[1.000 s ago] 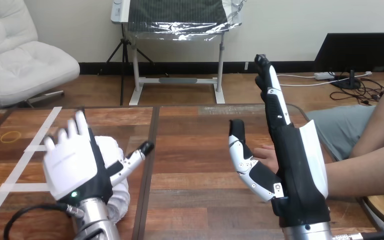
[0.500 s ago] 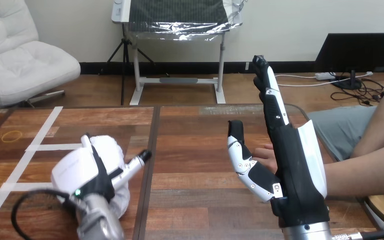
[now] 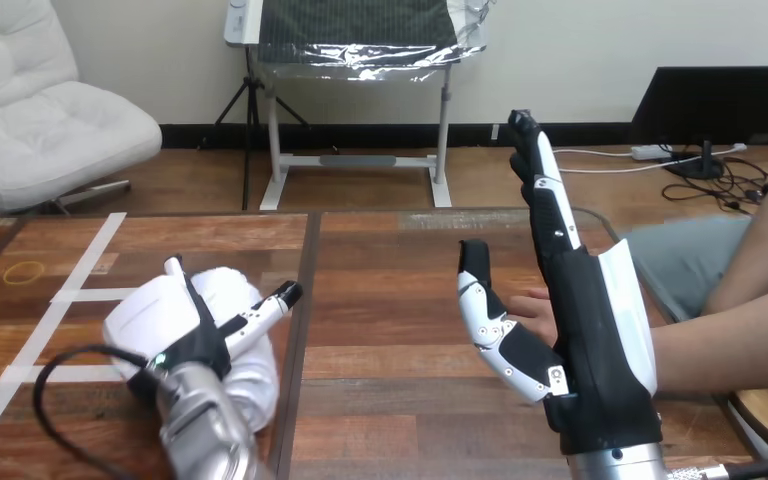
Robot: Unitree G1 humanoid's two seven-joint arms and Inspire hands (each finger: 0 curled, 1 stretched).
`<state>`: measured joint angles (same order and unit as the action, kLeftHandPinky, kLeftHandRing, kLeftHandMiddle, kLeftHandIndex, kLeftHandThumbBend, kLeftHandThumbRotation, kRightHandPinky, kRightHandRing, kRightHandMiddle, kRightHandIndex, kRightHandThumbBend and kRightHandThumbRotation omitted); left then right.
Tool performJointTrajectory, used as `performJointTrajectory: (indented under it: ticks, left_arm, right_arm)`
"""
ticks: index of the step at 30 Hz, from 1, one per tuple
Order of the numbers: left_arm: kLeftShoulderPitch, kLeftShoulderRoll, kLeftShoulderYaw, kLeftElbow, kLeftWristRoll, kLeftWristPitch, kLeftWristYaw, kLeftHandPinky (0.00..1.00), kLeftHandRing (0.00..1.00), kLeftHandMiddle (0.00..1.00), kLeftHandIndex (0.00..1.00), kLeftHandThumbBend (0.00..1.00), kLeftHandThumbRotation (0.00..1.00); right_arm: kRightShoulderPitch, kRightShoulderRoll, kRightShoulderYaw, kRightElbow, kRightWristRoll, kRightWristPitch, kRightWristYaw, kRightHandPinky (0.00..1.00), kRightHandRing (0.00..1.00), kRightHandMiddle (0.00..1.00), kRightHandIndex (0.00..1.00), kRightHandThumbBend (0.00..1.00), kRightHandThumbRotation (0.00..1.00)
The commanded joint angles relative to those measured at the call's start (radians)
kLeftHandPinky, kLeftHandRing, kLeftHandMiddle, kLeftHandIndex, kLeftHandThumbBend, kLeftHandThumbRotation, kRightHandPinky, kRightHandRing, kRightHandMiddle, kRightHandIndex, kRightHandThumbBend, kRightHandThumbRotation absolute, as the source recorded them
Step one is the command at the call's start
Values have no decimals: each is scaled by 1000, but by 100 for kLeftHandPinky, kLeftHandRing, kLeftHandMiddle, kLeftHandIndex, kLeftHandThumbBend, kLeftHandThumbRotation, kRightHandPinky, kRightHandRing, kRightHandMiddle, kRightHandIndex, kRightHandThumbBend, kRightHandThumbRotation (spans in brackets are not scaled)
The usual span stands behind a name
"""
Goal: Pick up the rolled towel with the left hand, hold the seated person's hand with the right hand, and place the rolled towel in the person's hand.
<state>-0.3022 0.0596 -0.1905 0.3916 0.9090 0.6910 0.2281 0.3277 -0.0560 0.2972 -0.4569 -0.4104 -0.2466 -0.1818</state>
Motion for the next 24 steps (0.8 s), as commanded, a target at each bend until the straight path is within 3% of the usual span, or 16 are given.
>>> performJointTrajectory:
  ticks: [1,19,24]
  left_arm:
    - [-63,-1,-36,93,-23,21,-11,27,40,55,95,100,100]
    - [-126,24,-59,233,-76,49,40,27,37,49,89,100,100]
    - [-148,39,-95,272,-62,86,17,28,37,49,88,100,100]
  right_arm:
    - [-24,12,-23,-50,-5,-1,3,100,100,100,100,0,0]
    - [-25,12,-34,-54,3,6,18,100,100,100,100,0,0]
    - [-29,7,-38,-50,7,-4,25,100,100,100,100,0,0]
